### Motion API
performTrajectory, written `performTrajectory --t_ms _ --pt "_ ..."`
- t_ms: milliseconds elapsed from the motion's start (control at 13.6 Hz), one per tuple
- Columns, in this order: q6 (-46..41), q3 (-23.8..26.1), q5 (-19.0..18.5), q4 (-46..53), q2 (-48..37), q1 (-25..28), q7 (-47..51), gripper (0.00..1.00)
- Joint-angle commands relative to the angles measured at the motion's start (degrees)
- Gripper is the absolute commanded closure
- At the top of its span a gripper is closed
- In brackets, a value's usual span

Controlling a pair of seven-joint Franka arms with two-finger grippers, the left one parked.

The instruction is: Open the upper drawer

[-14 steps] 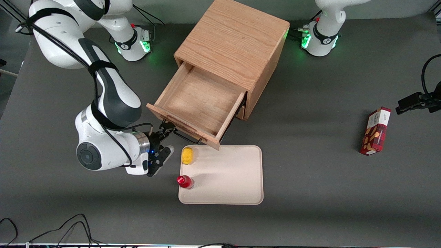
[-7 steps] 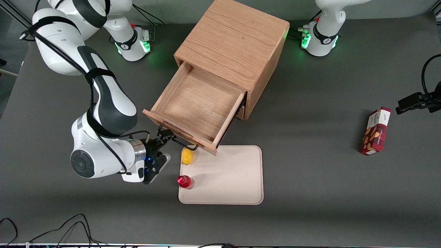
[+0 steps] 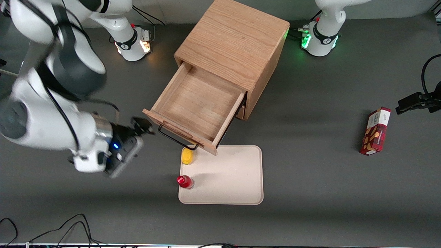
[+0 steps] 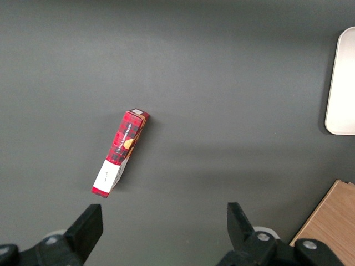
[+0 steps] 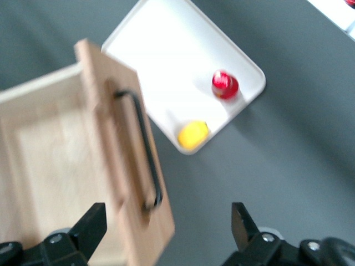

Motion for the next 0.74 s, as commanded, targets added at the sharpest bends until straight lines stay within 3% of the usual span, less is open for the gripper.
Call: performTrajectory --t_ms 0,221,368,516,663 --pt "-6.48 -4.27 -1.58 -2.92 -7.92 -1.46 -0.53 0.0" --pt "-11.68 -10.43 -1.4 -2.92 -13.8 -1.64 0.0 0.0" --pt "-16.48 -13.08 -1.83 -3.88 -18.02 -1.38 7.24 0.0" --pt "-19.15 -13.52 -1.22 -13.32 -24.94 -1.55 16.49 0.0" --pt "-15.4 -15.71 -1.05 -28.51 -35.21 -1.64 19.06 0.0"
